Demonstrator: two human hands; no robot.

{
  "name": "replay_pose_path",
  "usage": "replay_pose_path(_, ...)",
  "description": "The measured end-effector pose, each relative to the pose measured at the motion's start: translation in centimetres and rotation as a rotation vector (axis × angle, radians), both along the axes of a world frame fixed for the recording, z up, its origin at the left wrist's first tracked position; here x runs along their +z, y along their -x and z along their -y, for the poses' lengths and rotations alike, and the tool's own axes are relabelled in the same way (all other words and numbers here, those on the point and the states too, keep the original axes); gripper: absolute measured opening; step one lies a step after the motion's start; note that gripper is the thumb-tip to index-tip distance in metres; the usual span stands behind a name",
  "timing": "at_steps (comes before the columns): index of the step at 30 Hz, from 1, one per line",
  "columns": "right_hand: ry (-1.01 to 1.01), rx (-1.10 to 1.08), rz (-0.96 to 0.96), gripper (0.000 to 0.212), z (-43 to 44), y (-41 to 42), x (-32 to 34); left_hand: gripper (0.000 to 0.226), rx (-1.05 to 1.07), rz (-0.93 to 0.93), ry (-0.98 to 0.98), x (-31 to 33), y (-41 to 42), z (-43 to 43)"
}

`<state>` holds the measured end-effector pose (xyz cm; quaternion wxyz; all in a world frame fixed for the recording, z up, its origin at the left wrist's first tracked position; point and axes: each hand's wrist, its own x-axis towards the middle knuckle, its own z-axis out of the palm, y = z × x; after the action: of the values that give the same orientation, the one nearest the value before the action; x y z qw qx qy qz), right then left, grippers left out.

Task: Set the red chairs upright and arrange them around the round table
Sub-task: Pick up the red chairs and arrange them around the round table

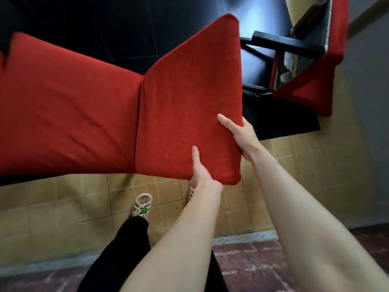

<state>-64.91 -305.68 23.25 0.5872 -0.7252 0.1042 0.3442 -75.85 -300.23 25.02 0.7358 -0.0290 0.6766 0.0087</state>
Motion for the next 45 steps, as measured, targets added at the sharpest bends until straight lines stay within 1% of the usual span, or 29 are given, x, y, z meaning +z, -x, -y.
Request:
replay_pose_path(3, -0.049, 0.042, -0.024, 0.054, -0.4, -1.3, 0.0, 0.098, 0.060, 0.001, -0.024, 0.3, -0.2, 0.7)
replay_pose_path(7, -0.086, 0.037, -0.062, 0.055, -0.9, -1.4, -0.1, 0.101, 0.138, -0.043, -0.069, 1.0, -0.6, 1.5)
replay_pose_path(12, -0.070, 0.056, -0.093, 0.049, -0.9, -1.2, 0.5, 0.097, 0.170, -0.077, -0.077, 1.5, -0.9, 2.4)
replay_pose_path(15, -0.062, 0.072, -0.120, 0.053, -1.0, -1.6, 0.8, 0.096, 0.195, -0.072, -0.091, 1.3, -0.9, 2.3)
replay_pose_path(18, -0.042, 0.133, -0.119, 0.060, -1.4, -2.4, 0.8, 0.094, 0.241, -0.077, -0.118, 0.9, -0.9, 2.3)
replay_pose_path(23, -0.054, 0.108, -0.125, 0.053, -1.9, -4.9, 0.6, 0.091, 0.330, -0.110, -0.165, 0.5, -1.6, 3.2)
replay_pose_path(25, -0.053, 0.116, -0.142, 0.056, -1.6, -5.9, 0.2, 0.090, 0.377, -0.113, -0.175, 0.5, -2.1, 3.9)
replay_pose_path(27, -0.047, 0.110, -0.173, 0.061, -1.1, -6.4, -0.4, 0.090, 0.413, -0.161, -0.175, 0.4, -2.5, 4.6)
replay_pose_path(30, -0.018, 0.141, -0.190, 0.066, -0.1, -6.9, -1.1, 0.089, 0.488, -0.308, -0.223, 0.4, -3.4, 6.0)
replay_pose_path(32, -0.025, 0.153, -0.204, 0.069, 0.2, -7.2, -1.2, 0.096, 0.513, -0.408, -0.255, 0.7, -4.3, 7.1)
replay_pose_path(34, -0.011, 0.168, -0.213, 0.072, 0.3, -7.3, -1.1, 0.105, 0.583, -0.482, -0.262, 1.2, -5.7, 8.1)
replay_pose_path(36, 0.007, 0.195, -0.211, 0.071, 0.4, -7.2, -0.9, 0.111, 0.699, -0.532, -0.237, 2.0, -7.3, 8.6)
replay_pose_path(38, 0.015, 0.227, -0.205, 0.069, 0.3, -7.4, -0.7, 0.115, 0.844, -0.573, -0.199, 2.4, -8.6, 8.5)
replay_pose_path(40, 0.027, 0.248, -0.208, 0.069, 0.2, -7.6, -0.6, 0.115, 0.941, -0.598, -0.130, 2.5, -9.3, 8.2)
replay_pose_path(43, 0.100, 0.297, -0.202, 0.069, 0.2, -7.6, -0.5, 0.110, 1.119, -0.529, -0.036, 3.0, -10.6, 7.5)
replay_pose_path(45, 0.146, 0.349, -0.198, 0.067, 0.2, -7.7, -0.4, 0.097, 1.217, -0.387, -0.047, 3.8, -12.0, 6.8)
